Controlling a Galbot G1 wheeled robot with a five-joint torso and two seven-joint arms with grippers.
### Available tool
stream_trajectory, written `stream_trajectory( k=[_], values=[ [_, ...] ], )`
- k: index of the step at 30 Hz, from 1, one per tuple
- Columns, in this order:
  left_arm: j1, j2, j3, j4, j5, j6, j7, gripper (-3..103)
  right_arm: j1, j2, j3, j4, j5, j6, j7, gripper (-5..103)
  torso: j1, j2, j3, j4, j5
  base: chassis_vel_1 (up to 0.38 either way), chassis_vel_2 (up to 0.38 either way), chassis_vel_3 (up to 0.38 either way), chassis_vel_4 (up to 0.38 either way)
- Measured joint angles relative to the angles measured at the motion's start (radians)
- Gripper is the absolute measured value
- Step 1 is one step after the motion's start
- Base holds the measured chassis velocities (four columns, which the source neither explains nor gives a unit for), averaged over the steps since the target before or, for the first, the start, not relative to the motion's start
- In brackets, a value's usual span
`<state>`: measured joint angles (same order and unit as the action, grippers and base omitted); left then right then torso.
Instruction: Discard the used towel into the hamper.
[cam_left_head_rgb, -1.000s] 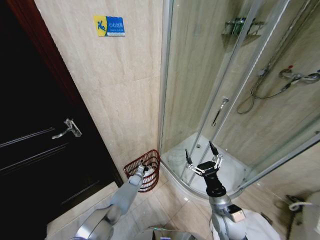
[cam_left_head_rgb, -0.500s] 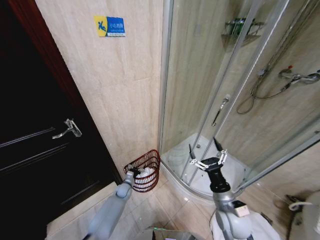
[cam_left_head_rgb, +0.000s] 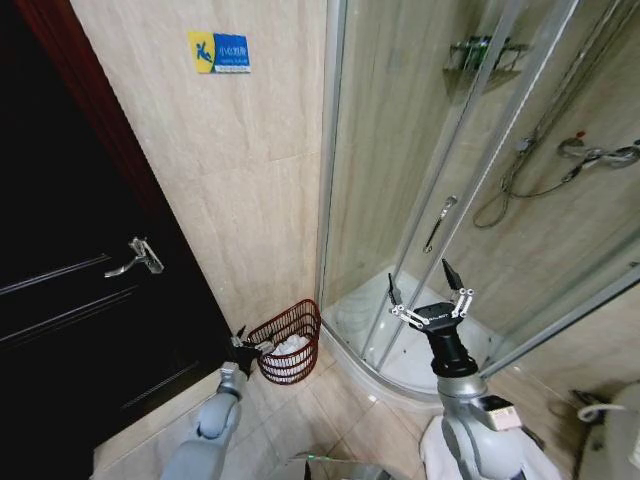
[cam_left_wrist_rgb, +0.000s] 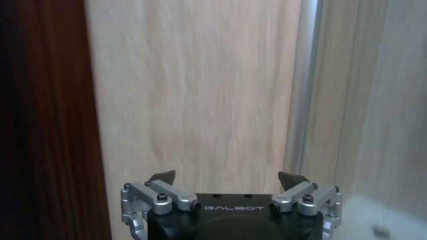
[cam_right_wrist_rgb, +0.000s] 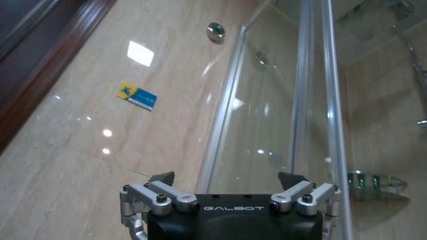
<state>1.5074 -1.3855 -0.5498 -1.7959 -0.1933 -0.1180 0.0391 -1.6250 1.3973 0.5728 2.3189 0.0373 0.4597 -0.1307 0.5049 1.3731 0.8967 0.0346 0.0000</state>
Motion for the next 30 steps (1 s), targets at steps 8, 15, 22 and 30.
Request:
stream_trajectory(
  k=[8,15,22,30],
  values=[
    [0.140,-0.079,-0.052,-0.265,-0.011,0.045,0.003,100,0.000,0.007,0.003,0.014,-0.011,-0.041,0.047,100,0.000,0.000,0.000,0.0000,0.0000,0.000,0.000,0.000,0.000],
    [0.232,-0.153,-0.056,-0.498,0.032,0.166,0.014,100,0.000,0.001,0.015,0.029,-0.014,-0.097,0.070,100,0.000,0.000,0.000,0.0001,0.0002,0.000,0.000,0.000,0.000],
    [0.297,-0.125,-0.073,-0.666,0.047,0.345,0.071,100,0.006,0.002,0.013,0.041,-0.007,-0.116,0.075,100,0.000,0.000,0.000,0.0000,0.0001,0.000,0.000,0.000,0.000],
    [0.359,-0.145,-0.020,-0.696,0.104,0.392,0.094,100,0.012,0.006,0.015,0.051,0.015,-0.124,0.074,100,0.000,0.000,0.000,0.0001,-0.0001,0.000,0.000,0.000,0.000]
  ],
)
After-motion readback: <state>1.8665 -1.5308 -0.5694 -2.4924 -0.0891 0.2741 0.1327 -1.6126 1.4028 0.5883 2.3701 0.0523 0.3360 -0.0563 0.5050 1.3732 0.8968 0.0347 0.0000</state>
